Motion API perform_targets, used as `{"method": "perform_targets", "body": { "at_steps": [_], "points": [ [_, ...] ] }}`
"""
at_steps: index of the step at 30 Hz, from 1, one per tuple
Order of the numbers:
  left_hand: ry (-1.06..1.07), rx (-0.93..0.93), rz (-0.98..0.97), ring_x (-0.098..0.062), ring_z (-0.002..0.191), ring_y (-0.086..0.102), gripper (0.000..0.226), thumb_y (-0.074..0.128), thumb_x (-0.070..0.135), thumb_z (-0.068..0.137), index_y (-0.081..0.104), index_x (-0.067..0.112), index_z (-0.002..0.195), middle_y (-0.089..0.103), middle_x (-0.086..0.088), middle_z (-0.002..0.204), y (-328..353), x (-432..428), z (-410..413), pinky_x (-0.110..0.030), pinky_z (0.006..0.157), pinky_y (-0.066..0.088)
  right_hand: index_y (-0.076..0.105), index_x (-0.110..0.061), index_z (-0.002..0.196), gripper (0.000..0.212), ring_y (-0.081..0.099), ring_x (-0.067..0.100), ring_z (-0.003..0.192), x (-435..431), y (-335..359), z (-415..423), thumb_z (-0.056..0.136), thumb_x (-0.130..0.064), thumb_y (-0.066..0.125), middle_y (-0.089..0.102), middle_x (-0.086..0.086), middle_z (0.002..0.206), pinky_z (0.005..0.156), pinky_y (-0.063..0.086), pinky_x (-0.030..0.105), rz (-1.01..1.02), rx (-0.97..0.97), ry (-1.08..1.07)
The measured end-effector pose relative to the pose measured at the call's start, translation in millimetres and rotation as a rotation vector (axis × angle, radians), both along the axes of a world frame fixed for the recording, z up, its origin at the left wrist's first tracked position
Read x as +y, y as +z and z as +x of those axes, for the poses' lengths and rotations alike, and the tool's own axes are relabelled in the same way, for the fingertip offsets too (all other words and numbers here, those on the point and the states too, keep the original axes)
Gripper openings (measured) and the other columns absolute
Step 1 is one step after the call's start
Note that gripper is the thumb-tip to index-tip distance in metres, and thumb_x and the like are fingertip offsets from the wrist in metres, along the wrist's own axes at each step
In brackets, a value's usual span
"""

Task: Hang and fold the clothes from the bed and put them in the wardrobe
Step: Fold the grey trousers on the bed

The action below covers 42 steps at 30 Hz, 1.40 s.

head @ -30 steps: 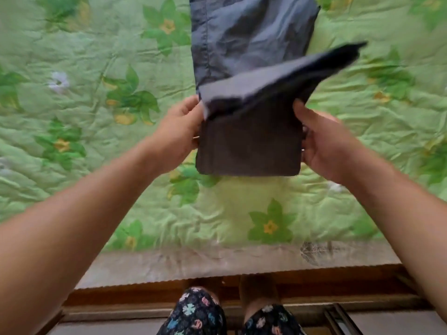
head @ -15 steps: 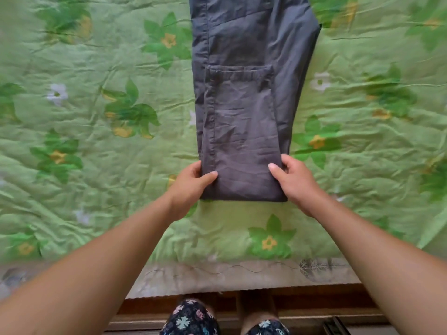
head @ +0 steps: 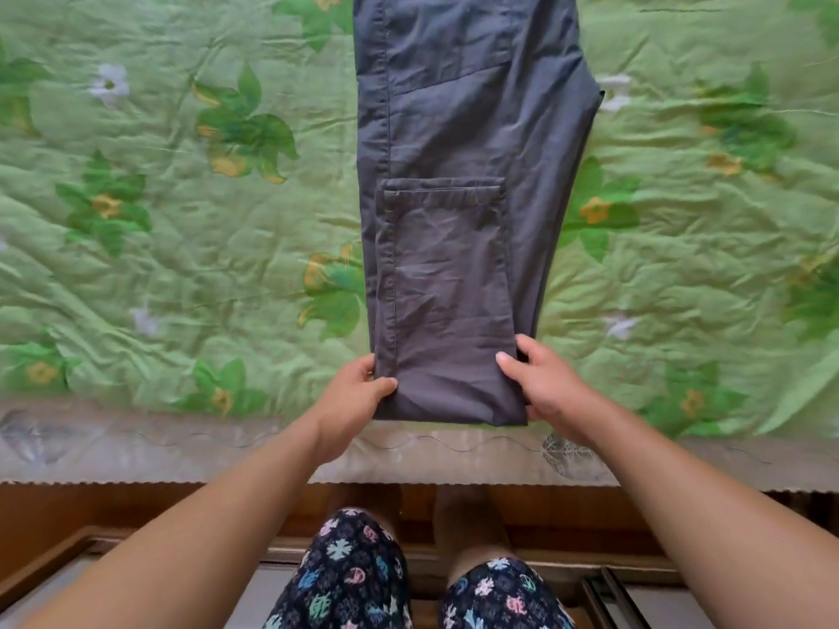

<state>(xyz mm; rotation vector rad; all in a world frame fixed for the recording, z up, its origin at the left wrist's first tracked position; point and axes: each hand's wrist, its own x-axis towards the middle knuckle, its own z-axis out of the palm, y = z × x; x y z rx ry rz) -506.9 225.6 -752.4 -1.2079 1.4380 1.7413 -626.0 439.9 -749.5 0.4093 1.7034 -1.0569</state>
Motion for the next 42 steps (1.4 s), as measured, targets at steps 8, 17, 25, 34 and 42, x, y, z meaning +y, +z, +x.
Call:
{"method": "perform_targets", "body": {
  "at_steps": [8, 17, 25, 34, 42],
  "points": [
    [0.274, 0.217, -0.202, -0.009, 0.073, 0.070, 0.021, 0.065, 0.003, 0.094, 0.057, 0.018, 0.108, 0.073, -0.007, 0.093, -2, -24, -84, -0.022, 0.064, 0.056, 0.061, -0.017, 0.093, 0.006, 0.069, 0.013, 0.072, -42, -7, -55, 0.095, -0.016, 0.067, 0.074, 0.000, 0.079, 0.075, 0.055, 0.037, -0.001, 0.311, -0.066],
    [0.086, 0.445, -0.554, -0.018, 0.100, 0.066, 0.047, 0.068, 0.008, 0.089, 0.050, 0.033, 0.125, 0.068, -0.007, 0.112, -1, -67, -165, -0.041, 0.094, 0.053, 0.055, -0.010, 0.127, 0.030, 0.064, 0.033, 0.103, -90, 2, -130, 0.097, -0.016, 0.056, 0.070, 0.014, 0.110, 0.091, 0.048, 0.040, 0.214, 0.676, 0.152],
    [-0.805, 0.565, -1.184, -0.037, 0.154, -0.002, 0.072, 0.054, 0.042, 0.096, 0.023, 0.029, 0.159, -0.002, -0.020, 0.166, -28, -73, -185, -0.052, 0.124, 0.012, 0.030, -0.030, 0.157, 0.070, 0.022, 0.040, 0.148, -93, -9, -140, 0.093, -0.050, 0.052, 0.026, 0.019, 0.159, 0.120, 0.021, 0.059, 0.564, 1.154, 0.875],
    [-1.032, 0.489, -1.306, -0.030, 0.155, -0.008, 0.073, 0.031, 0.062, 0.094, 0.012, 0.037, 0.160, -0.006, -0.014, 0.168, -66, -73, -207, -0.056, 0.123, 0.006, 0.002, -0.039, 0.160, 0.077, -0.015, 0.033, 0.154, -86, -65, -164, 0.094, -0.075, 0.019, -0.012, 0.008, 0.169, 0.119, -0.001, 0.066, 0.587, 1.118, 1.055],
    [-1.019, 0.405, -1.360, -0.031, 0.154, -0.014, 0.078, 0.028, 0.066, 0.097, 0.000, 0.032, 0.161, -0.014, -0.014, 0.167, -65, -95, -283, -0.052, 0.124, 0.000, -0.002, -0.035, 0.161, 0.081, -0.016, 0.034, 0.154, -125, -52, -271, 0.094, -0.075, 0.018, -0.015, 0.009, 0.168, 0.119, -0.001, 0.066, 0.566, 1.242, 1.147]
  ]
}}
